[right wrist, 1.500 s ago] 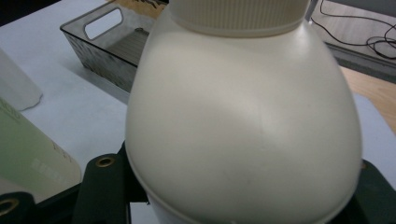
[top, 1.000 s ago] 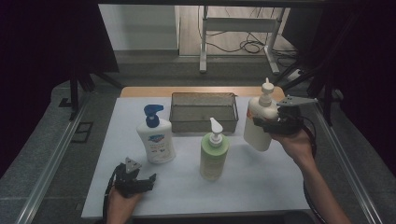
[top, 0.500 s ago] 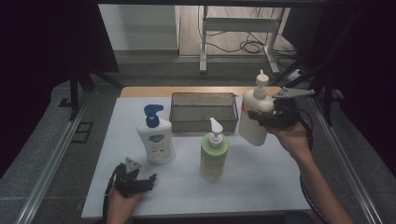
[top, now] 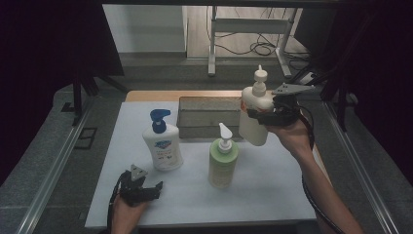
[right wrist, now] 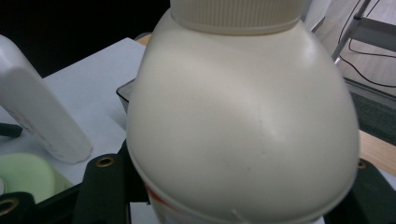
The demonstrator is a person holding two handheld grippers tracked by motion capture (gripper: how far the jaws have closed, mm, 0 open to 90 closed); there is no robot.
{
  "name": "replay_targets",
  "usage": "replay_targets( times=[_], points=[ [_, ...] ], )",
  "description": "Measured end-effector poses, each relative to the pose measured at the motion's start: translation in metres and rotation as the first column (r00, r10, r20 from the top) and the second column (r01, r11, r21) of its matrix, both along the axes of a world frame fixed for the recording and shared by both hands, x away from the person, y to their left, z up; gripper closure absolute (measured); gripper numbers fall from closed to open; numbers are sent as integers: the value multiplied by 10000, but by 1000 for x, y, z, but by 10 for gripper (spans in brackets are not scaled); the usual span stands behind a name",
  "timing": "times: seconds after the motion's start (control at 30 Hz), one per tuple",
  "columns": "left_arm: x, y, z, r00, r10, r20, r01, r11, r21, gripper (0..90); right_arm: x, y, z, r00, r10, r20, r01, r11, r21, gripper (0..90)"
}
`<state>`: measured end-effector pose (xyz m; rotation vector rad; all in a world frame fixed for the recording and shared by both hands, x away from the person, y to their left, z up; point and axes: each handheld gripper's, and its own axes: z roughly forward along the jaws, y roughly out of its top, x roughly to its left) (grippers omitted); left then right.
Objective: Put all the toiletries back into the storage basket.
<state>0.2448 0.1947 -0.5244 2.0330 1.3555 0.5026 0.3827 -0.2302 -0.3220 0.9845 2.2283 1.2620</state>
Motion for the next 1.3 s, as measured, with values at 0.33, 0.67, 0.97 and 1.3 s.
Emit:
replay_targets(
  times=[0.33,0.67,0.97,1.3],
  points=[
    [0,0,0,10000,-3,5,3,10000,16,130,12,20,1,9999,58,128,-59,10000,78,397],
    [0,0,0,10000,-5,0,5,10000,12,130,26,42,0,9996,177,237,-178,9998,49,397],
    [0,0,0,10000,-9,-3,9,10000,6,131,37,63,-4,9993,249,270,-253,9996,122,397],
    [0,0,0,10000,-4,5,4,10000,15,131,50,77,-8,9994,127,324,-136,9996,264,398]
  ],
)
